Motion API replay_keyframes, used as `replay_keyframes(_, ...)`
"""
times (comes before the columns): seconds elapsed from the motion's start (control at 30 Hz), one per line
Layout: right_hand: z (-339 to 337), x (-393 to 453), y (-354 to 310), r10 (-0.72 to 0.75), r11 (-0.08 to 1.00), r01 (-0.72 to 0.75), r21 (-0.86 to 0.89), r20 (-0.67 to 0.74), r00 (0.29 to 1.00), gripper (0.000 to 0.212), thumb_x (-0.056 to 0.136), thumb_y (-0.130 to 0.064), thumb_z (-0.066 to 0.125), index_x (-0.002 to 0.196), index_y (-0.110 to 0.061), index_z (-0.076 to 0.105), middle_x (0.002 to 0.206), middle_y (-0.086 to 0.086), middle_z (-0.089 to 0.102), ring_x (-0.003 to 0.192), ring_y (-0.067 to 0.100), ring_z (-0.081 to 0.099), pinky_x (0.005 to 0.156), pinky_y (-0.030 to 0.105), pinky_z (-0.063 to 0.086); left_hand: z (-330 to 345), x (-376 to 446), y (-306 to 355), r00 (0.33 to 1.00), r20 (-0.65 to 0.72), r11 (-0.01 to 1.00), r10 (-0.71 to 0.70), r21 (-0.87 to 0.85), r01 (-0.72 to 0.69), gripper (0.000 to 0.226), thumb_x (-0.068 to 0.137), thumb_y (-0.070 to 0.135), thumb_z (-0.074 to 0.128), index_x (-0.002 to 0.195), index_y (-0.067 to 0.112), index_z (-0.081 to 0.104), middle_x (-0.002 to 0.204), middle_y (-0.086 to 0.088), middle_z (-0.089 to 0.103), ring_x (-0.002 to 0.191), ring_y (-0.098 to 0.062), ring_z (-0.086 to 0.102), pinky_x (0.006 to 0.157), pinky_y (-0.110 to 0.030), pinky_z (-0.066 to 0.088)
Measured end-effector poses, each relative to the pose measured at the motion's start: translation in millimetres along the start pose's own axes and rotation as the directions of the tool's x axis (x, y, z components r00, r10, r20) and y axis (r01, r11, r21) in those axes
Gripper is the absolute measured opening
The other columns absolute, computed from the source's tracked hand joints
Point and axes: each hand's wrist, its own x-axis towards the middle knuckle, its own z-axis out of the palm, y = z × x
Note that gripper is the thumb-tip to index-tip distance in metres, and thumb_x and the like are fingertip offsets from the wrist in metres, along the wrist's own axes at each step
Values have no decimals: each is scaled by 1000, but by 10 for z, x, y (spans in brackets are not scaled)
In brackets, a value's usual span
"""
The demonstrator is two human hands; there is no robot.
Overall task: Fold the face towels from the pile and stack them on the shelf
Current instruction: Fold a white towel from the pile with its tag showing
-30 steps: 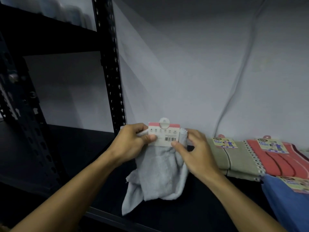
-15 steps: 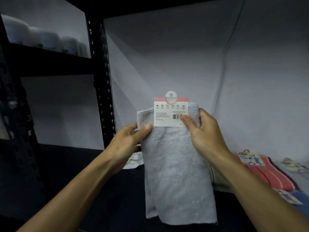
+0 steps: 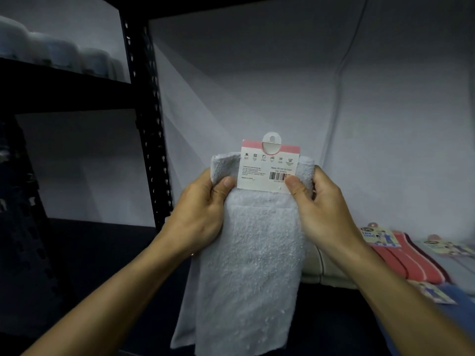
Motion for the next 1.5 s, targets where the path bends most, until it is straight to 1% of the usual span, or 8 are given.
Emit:
replay_keyframes(0.4, 18, 31, 16, 9, 998, 1, -64, 155, 988, 26, 102, -20, 44, 109, -38, 61, 106, -29, 67, 102, -8, 61, 87, 11, 45, -21, -7, -85, 998, -53, 995, 18, 100, -13, 43, 95, 55, 36, 111, 24, 61, 101, 19, 69, 94, 4, 63, 81, -25, 52)
replay_keyframes(0.53, 12, 42, 9, 43, 996, -31, -89, 142, 989, 21, 101, -21, 47, 106, -33, 64, 103, -24, 69, 98, -4, 64, 86, 17, 47, -5, -43, -95, 995, -101, 995, -7, 100, 17, 42, 98, 57, 36, 105, 23, 60, 98, 12, 69, 91, -6, 65, 82, -41, 55)
replay_keyframes(0.7, 42, -41, -14, 201, 971, -207, 123, 55, 978, 15, 97, -22, 56, 95, -15, 69, 92, -7, 75, 89, 12, 71, 81, 33, 57, 21, -76, -17, 963, -176, 977, -204, -101, 188, 31, 103, 38, 40, 81, 19, 54, 80, 8, 62, 73, -11, 57, 68, -35, 46)
replay_keyframes(0.87, 124, 152, 60, 361, 922, -347, 172, -54, 931, 19, 95, -27, 61, 90, -10, 69, 86, -1, 75, 80, 14, 72, 71, 29, 59, 103, 145, -76, 906, -91, 899, -413, -198, 390, 23, 98, 25, 46, 90, 12, 64, 84, -3, 66, 77, -18, 61, 69, -34, 49)
replay_keyframes(1.07, 393, 180, 829, 511, 784, -474, -400, -17, 859, 16, 94, -22, 52, 108, -20, 59, 116, -2, 61, 104, 21, 56, 87, 27, 44, 427, 80, -762, 723, 49, 704, -689, -188, 684, 15, 95, 12, 54, 95, 1, 63, 79, -6, 63, 69, -20, 61, 52, -21, 48)
replay_keyframes(1.23, 576, -112, 1387, 576, 578, -255, -775, 166, 801, 48, 88, -7, 47, 136, -10, 41, 130, 11, 54, 116, 29, 54, 87, 32, 46, 603, -258, -1504, 582, 283, 579, -762, -105, 809, 14, 83, -5, 56, 77, 7, 56, 74, -11, 55, 64, -21, 53, 62, -29, 41)
replay_keyframes(1.33, 631, -134, 1549, 518, 483, -93, -870, 199, 832, 34, 89, -6, 51, 122, -8, 43, 116, 11, 58, 102, 30, 58, 66, 32, 41, 617, -267, -1727, 619, 227, 610, -752, -116, 784, 20, 81, 2, 66, 101, 4, 62, 85, -7, 65, 74, -19, 63, 60, -27, 47)
replay_keyframes(1.5, 706, -112, 1731, 421, 435, 0, -900, 203, 884, 32, 92, -6, 48, 123, -6, 40, 116, 12, 54, 102, 31, 57, 64, 33, 38, 672, -227, -1822, 658, 72, 653, -749, -80, 753, 37, 83, 13, 69, 117, 11, 55, 100, -5, 66, 83, -14, 64, 60, -23, 46)
